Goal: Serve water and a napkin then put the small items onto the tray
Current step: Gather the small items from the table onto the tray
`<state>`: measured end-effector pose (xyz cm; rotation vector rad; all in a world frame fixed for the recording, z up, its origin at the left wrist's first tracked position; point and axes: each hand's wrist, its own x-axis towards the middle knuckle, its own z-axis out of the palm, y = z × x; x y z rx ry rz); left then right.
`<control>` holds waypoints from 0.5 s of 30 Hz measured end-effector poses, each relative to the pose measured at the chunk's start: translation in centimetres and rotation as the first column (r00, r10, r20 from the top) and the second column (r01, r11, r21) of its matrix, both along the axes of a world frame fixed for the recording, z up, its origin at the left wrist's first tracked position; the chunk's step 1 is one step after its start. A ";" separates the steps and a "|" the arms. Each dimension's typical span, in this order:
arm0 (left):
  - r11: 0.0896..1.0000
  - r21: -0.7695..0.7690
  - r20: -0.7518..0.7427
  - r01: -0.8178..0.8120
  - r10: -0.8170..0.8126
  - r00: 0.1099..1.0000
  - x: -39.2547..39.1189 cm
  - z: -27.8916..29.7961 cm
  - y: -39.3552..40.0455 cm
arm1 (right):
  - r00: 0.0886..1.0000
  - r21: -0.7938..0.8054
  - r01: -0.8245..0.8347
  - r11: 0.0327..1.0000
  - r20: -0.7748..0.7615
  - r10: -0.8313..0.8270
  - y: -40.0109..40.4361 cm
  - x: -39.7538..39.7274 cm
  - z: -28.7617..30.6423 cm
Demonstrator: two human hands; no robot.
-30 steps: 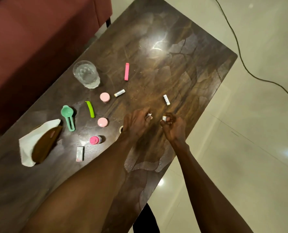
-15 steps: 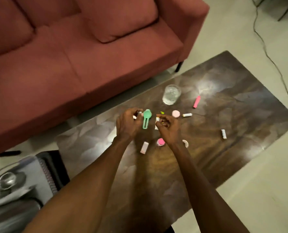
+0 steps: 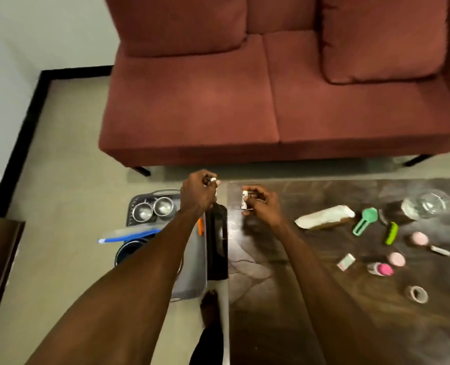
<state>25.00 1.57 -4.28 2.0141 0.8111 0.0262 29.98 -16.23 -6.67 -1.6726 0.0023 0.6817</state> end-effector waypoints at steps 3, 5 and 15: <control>0.998 -0.030 -0.054 -0.061 0.060 0.997 -1.4 -0.8 4.9 | 0.997 -0.024 -0.072 0.997 -0.034 0.071 4.5 -0.8 -0.4; 0.991 -0.057 -0.082 -0.118 0.113 0.990 -2.0 -0.2 6.8 | 0.991 -0.034 -0.115 0.993 -0.068 0.113 7.1 -1.3 -1.1; 0.896 -0.349 -0.203 -0.273 0.212 0.956 -3.8 -4.8 13.0 | 0.974 -0.006 -0.169 0.986 -0.152 0.166 15.4 -1.9 -3.8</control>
